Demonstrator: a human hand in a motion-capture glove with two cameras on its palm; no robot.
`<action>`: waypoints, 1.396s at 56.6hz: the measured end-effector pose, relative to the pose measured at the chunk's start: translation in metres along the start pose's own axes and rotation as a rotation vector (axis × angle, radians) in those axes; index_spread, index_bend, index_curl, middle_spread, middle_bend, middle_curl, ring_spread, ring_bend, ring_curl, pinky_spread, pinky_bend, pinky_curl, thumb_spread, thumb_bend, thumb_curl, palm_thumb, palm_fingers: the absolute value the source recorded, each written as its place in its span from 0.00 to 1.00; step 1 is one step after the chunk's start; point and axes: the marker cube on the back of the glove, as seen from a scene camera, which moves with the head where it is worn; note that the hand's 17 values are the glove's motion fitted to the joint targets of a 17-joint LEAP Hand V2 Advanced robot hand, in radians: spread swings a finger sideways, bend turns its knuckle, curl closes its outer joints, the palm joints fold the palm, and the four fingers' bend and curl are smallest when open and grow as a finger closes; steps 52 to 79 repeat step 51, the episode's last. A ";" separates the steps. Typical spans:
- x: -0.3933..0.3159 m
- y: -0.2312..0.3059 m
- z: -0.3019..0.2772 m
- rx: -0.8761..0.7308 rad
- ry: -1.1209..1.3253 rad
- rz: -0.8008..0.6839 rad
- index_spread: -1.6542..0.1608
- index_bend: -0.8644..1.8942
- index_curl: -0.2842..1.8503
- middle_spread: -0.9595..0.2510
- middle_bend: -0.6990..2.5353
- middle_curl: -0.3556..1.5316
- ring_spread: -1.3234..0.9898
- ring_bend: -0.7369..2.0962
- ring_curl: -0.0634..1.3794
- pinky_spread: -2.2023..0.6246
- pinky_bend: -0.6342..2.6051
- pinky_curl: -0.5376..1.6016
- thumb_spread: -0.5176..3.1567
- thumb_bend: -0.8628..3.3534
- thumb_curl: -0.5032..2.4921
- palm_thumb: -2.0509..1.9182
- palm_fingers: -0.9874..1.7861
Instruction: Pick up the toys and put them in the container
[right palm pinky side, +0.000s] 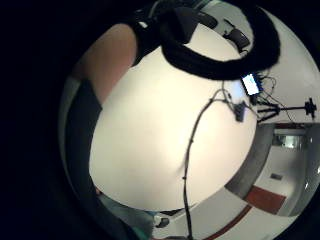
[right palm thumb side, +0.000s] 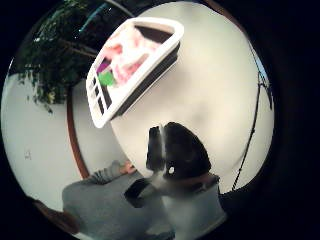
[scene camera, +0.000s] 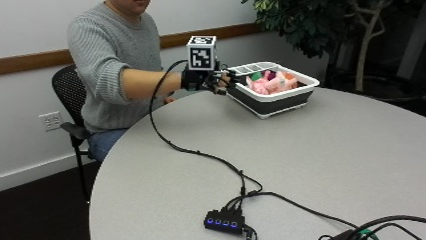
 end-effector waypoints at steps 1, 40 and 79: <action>-0.002 0.004 0.007 -0.005 0.000 -0.010 0.73 0.36 0.23 0.72 0.26 0.34 0.56 0.33 0.25 0.80 0.44 0.40 0.52 0.20 0.28 0.51 0.30; -0.018 0.089 0.161 -0.115 0.001 0.006 0.73 0.36 0.24 0.71 0.26 0.32 0.55 0.32 0.26 0.80 0.42 0.40 0.51 0.19 0.25 0.50 0.30; -0.017 0.092 0.152 -0.097 -0.003 0.002 0.73 0.37 0.25 0.71 0.26 0.32 0.55 0.32 0.25 0.80 0.42 0.40 0.51 0.19 0.24 0.50 0.30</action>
